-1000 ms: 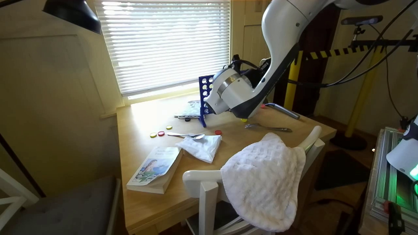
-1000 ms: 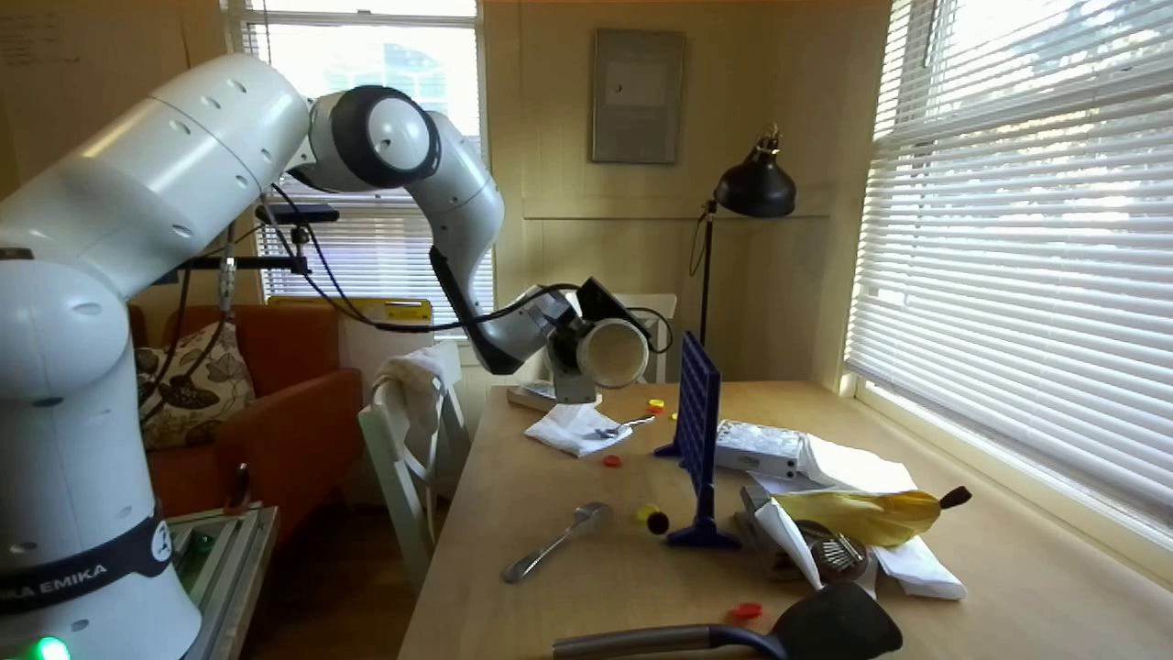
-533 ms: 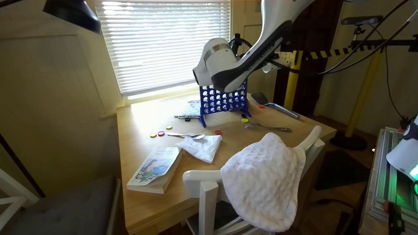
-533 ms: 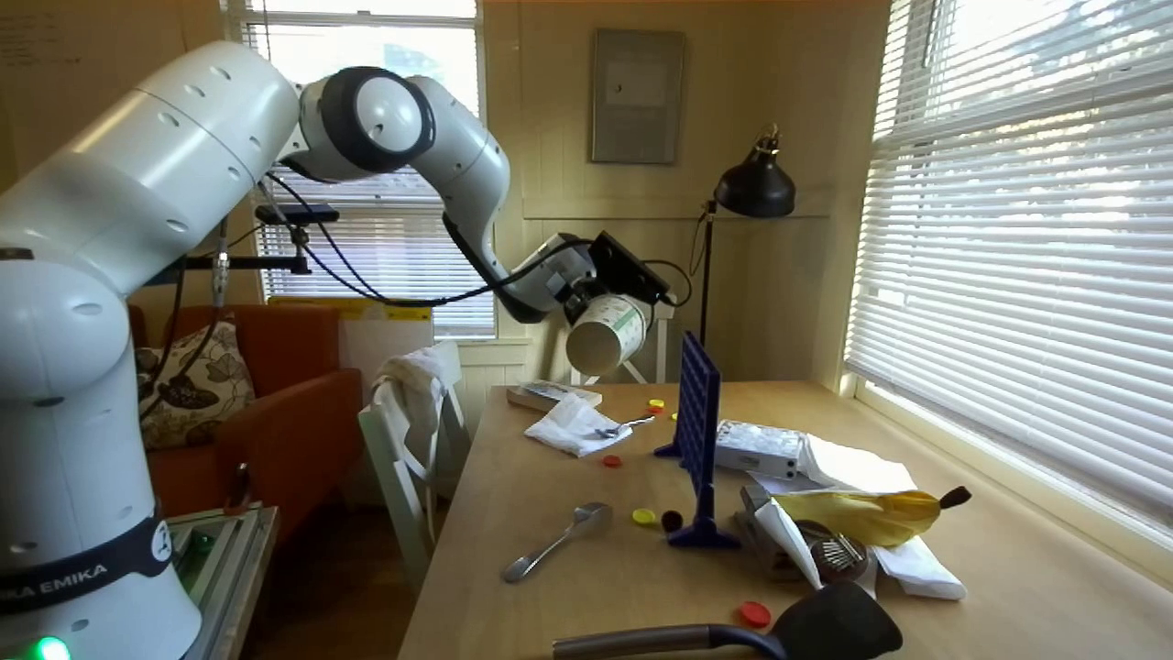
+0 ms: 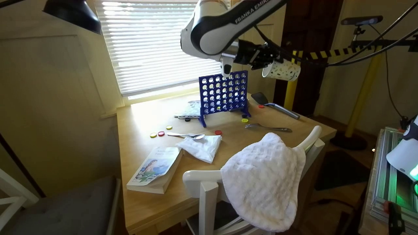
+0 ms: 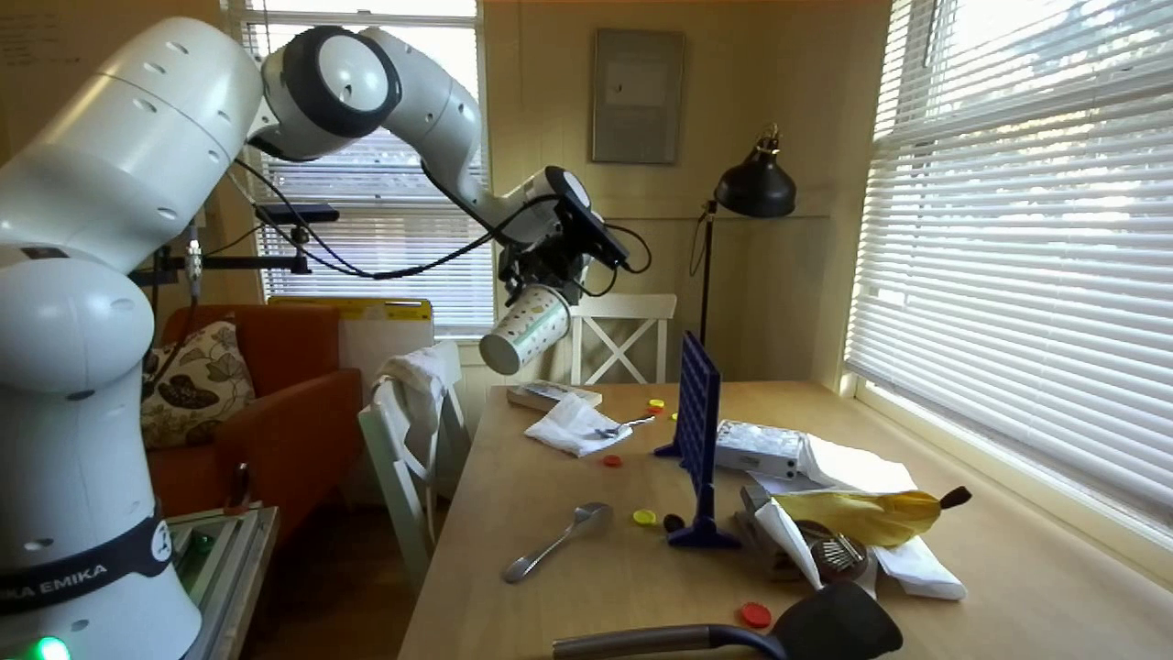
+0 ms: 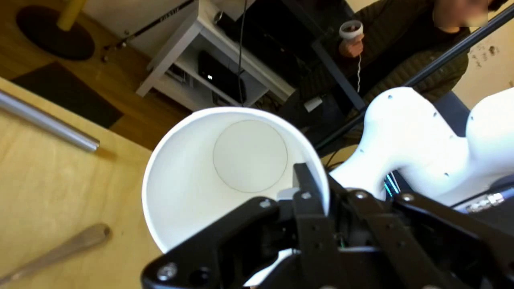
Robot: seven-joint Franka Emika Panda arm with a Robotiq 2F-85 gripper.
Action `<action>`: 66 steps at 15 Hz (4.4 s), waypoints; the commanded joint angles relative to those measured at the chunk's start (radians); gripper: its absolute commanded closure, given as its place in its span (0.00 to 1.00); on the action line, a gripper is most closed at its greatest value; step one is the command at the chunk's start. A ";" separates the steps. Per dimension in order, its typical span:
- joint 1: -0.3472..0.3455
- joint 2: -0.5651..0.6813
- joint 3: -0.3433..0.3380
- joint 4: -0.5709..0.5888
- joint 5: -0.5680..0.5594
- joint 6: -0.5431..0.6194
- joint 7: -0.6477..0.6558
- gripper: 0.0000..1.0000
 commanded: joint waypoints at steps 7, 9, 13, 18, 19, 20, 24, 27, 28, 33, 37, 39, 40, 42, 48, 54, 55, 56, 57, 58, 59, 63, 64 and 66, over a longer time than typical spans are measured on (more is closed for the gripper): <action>0.117 0.044 -0.260 -0.003 0.282 0.001 0.338 0.99; 0.134 0.075 -0.332 0.008 0.344 0.002 0.413 0.99; 0.012 0.049 -0.123 0.073 0.170 0.025 0.381 0.95; -0.168 -0.001 0.216 0.045 -0.053 0.168 0.398 0.99; -0.200 0.016 0.260 0.057 -0.109 0.212 0.375 0.99; -0.223 0.026 0.296 0.052 -0.168 0.262 0.361 0.99; -0.290 0.056 0.362 0.057 -0.342 0.487 0.277 0.99; -0.297 0.110 0.390 0.134 -0.371 0.590 0.184 0.99; -0.291 0.128 0.397 0.168 -0.344 0.585 0.180 0.99; -0.268 0.125 0.448 0.182 -0.340 0.818 0.182 0.99; -0.330 0.148 0.478 0.183 -0.305 1.091 0.141 0.99; -0.375 0.172 0.495 0.186 -0.264 1.212 0.118 0.99; -0.385 0.187 0.480 0.200 -0.202 1.246 0.085 0.99; -0.420 0.213 0.486 0.215 -0.083 1.250 0.029 0.99; -0.412 0.248 0.431 0.265 0.074 1.158 -0.021 0.99; -0.368 0.292 0.396 0.327 0.024 1.095 -0.144 0.99; -0.361 0.302 0.387 0.340 0.016 1.084 -0.173 0.99; -0.358 0.310 0.382 0.351 0.014 1.085 -0.205 0.99; -0.351 0.321 0.371 0.362 0.008 1.084 -0.229 0.99; -0.344 0.329 0.361 0.368 0.002 1.090 -0.251 0.99; -0.340 0.341 0.349 0.378 -0.004 1.103 -0.265 0.99; -0.355 0.384 0.352 0.404 -0.024 1.190 -0.346 0.70; -0.364 0.394 0.360 0.412 -0.013 1.205 -0.369 0.68; -0.375 0.409 0.367 0.420 -0.003 1.233 -0.407 0.56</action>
